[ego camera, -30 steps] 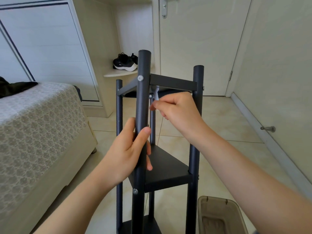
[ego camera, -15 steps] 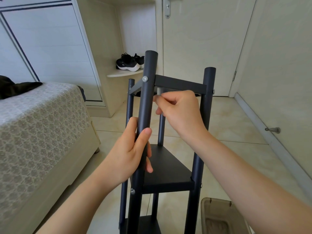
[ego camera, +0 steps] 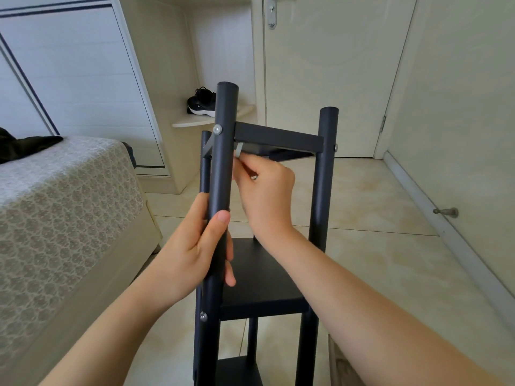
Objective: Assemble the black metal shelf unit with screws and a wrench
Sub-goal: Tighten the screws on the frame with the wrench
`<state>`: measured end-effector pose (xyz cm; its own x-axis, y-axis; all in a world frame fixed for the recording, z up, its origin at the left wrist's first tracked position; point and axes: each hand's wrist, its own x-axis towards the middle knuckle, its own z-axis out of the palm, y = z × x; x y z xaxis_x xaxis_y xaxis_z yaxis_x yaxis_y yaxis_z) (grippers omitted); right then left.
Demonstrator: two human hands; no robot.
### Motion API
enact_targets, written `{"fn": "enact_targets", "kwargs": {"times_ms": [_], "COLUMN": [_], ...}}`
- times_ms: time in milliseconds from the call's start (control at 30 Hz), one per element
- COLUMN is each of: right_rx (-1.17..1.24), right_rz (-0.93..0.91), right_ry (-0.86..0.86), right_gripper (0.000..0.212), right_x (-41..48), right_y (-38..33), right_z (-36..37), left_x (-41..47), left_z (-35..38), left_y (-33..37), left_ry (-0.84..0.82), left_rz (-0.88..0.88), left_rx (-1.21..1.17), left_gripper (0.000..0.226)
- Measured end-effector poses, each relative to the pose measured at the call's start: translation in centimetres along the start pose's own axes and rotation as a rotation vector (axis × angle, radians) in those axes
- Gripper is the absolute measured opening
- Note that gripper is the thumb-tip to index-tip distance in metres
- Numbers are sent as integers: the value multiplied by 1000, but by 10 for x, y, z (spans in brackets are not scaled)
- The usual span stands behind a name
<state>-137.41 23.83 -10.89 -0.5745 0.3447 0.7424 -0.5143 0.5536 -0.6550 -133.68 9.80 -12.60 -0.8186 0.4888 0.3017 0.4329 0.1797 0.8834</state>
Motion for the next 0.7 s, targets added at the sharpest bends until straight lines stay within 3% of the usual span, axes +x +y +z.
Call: {"fn": "enact_targets", "kwargs": {"times_ms": [133, 333, 467, 600, 700], "right_rx": [35, 63, 132, 114, 65], "right_rz": [17, 55, 140, 237, 295], "right_ry": [87, 62, -63, -241, -342], "right_gripper": [21, 24, 19, 32, 30], "right_x": [-1, 1, 2, 3, 4], "right_y": [-1, 3, 3, 4, 2], "right_z": [13, 14, 3, -12, -23], "left_x": [0, 1, 2, 2, 2], "left_z": [-1, 0, -3, -4, -4], "left_y": [0, 1, -2, -4, -5], "left_ry": [-9, 3, 17, 9, 4], "left_rz": [23, 22, 8, 8, 1], "left_rx": [6, 23, 25, 23, 27], "left_gripper": [14, 12, 14, 12, 14]}}
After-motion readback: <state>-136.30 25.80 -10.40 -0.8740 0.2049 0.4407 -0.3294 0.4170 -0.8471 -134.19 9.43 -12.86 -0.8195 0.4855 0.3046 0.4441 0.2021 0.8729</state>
